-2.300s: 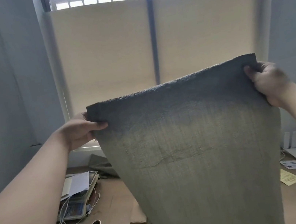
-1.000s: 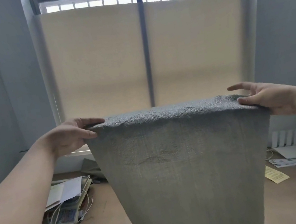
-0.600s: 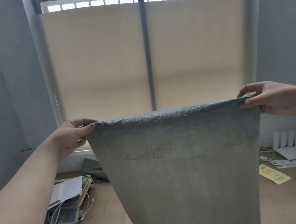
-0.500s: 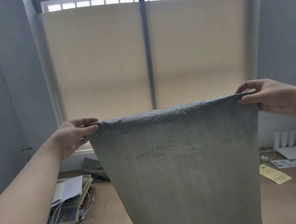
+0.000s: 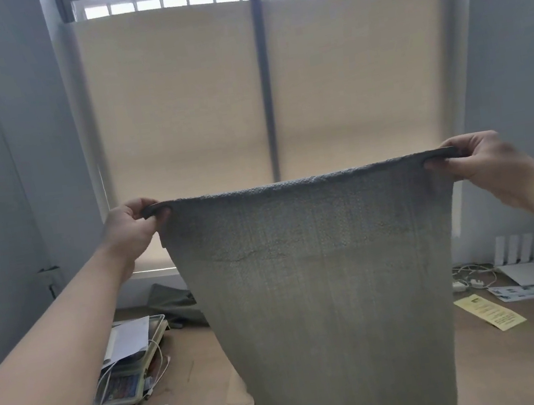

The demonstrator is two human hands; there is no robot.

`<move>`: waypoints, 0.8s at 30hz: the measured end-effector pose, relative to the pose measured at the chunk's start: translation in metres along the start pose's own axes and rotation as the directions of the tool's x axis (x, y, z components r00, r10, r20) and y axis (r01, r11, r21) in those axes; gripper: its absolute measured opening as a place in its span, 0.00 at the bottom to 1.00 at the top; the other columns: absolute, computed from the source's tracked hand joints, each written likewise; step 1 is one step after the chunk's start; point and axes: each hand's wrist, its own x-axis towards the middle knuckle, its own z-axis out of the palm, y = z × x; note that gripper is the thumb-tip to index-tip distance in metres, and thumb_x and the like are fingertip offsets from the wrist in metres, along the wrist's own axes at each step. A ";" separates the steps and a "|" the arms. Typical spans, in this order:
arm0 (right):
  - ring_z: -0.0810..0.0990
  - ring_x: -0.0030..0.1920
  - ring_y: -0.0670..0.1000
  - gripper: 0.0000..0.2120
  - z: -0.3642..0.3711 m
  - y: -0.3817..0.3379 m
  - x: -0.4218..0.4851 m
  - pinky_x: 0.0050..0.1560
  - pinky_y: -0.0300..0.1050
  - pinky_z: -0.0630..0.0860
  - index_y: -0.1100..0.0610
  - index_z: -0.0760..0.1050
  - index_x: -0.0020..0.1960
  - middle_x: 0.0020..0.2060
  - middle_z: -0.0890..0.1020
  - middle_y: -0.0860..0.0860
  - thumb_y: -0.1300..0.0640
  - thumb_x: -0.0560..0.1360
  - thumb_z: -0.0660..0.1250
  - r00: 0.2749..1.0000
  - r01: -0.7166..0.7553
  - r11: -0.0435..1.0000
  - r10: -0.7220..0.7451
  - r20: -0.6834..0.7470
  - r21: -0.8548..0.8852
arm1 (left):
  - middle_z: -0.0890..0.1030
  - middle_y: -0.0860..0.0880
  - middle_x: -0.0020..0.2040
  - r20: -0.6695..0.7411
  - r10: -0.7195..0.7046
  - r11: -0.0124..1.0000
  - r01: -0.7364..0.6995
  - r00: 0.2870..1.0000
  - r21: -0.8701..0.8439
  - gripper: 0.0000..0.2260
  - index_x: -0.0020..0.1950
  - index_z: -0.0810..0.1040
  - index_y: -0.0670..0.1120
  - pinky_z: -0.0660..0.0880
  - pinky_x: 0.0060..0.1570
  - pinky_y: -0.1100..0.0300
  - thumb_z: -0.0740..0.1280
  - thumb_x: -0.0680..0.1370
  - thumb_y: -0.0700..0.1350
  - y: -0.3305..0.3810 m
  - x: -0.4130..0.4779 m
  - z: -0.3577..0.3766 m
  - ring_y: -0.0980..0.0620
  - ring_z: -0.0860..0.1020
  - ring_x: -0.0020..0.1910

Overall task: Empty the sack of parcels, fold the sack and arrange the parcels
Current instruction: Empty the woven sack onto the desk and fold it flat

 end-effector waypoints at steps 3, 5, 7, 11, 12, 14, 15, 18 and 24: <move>0.82 0.42 0.40 0.14 0.004 -0.010 -0.004 0.44 0.28 0.77 0.56 0.81 0.53 0.41 0.86 0.45 0.51 0.70 0.73 1.000 0.022 0.986 -0.018 -0.026 0.167 | 0.79 0.54 0.37 0.039 0.006 0.986 0.001 0.999 -0.168 0.07 0.45 0.78 0.50 0.72 0.45 0.63 0.68 0.80 0.39 0.005 -0.004 0.001 0.58 0.75 0.38; 0.82 0.40 0.41 0.22 0.005 -0.012 -0.004 0.42 0.32 0.79 0.53 0.82 0.49 0.40 0.86 0.44 0.41 0.61 0.74 0.999 0.017 0.973 -0.008 -0.038 0.232 | 0.79 0.56 0.35 0.062 0.011 0.954 0.008 0.998 -0.300 0.08 0.43 0.77 0.51 0.72 0.36 0.63 0.67 0.81 0.41 0.008 -0.007 0.003 0.58 0.75 0.36; 0.82 0.40 0.44 0.24 0.007 -0.012 -0.002 0.41 0.36 0.80 0.51 0.84 0.46 0.40 0.85 0.46 0.36 0.58 0.75 0.997 0.036 0.964 -0.017 -0.077 0.262 | 0.78 0.56 0.34 0.041 0.037 0.935 -0.020 0.998 -0.354 0.09 0.42 0.76 0.52 0.68 0.31 0.60 0.67 0.81 0.44 0.009 -0.008 0.007 0.57 0.73 0.34; 0.81 0.40 0.44 0.16 0.013 -0.014 0.001 0.41 0.38 0.80 0.52 0.81 0.46 0.39 0.84 0.45 0.41 0.67 0.72 0.981 0.092 0.951 -0.034 -0.193 0.297 | 0.76 0.54 0.38 -0.101 0.068 0.926 -0.101 0.993 -0.364 0.04 0.43 0.77 0.53 0.67 0.37 0.57 0.69 0.76 0.51 0.014 -0.008 0.017 0.56 0.71 0.37; 0.82 0.39 0.44 0.11 0.013 -0.014 0.002 0.40 0.38 0.81 0.52 0.80 0.46 0.38 0.84 0.44 0.45 0.72 0.71 0.978 0.098 0.945 -0.033 -0.208 0.312 | 0.75 0.53 0.39 -0.122 0.074 0.926 -0.114 0.990 -0.361 0.04 0.43 0.77 0.53 0.67 0.39 0.58 0.69 0.76 0.50 0.014 -0.008 0.019 0.56 0.71 0.38; 0.82 0.40 0.44 0.05 0.013 -0.011 0.004 0.41 0.39 0.81 0.53 0.79 0.47 0.39 0.84 0.45 0.51 0.79 0.68 0.976 0.096 0.940 -0.023 -0.218 0.327 | 0.74 0.53 0.39 -0.138 0.075 0.929 -0.119 0.988 -0.351 0.06 0.43 0.76 0.53 0.68 0.40 0.60 0.67 0.80 0.47 0.015 -0.008 0.025 0.57 0.71 0.38; 0.82 0.40 0.45 0.05 0.012 -0.011 0.004 0.41 0.40 0.81 0.53 0.79 0.47 0.40 0.84 0.46 0.52 0.79 0.67 0.976 0.090 0.941 -0.018 -0.217 0.326 | 0.74 0.53 0.40 -0.146 0.069 0.932 -0.116 0.987 -0.342 0.07 0.44 0.75 0.52 0.69 0.40 0.62 0.66 0.82 0.45 0.015 -0.008 0.027 0.58 0.71 0.38; 0.81 0.38 0.44 0.08 0.013 -0.011 0.002 0.39 0.40 0.80 0.53 0.80 0.45 0.37 0.83 0.45 0.48 0.76 0.69 0.973 0.088 0.949 -0.016 -0.231 0.303 | 0.75 0.53 0.41 -0.165 0.052 0.943 -0.102 0.985 -0.316 0.07 0.45 0.75 0.52 0.71 0.41 0.63 0.65 0.83 0.45 0.015 -0.007 0.032 0.59 0.72 0.39; 0.78 0.41 0.47 0.08 0.014 -0.006 0.005 0.43 0.45 0.76 0.50 0.78 0.44 0.39 0.81 0.46 0.51 0.80 0.65 0.945 0.137 0.986 -0.103 -0.310 0.092 | 0.76 0.53 0.40 -0.173 0.097 0.988 -0.116 0.980 -0.105 0.07 0.46 0.76 0.50 0.70 0.40 0.60 0.65 0.82 0.50 0.012 -0.002 0.029 0.56 0.72 0.39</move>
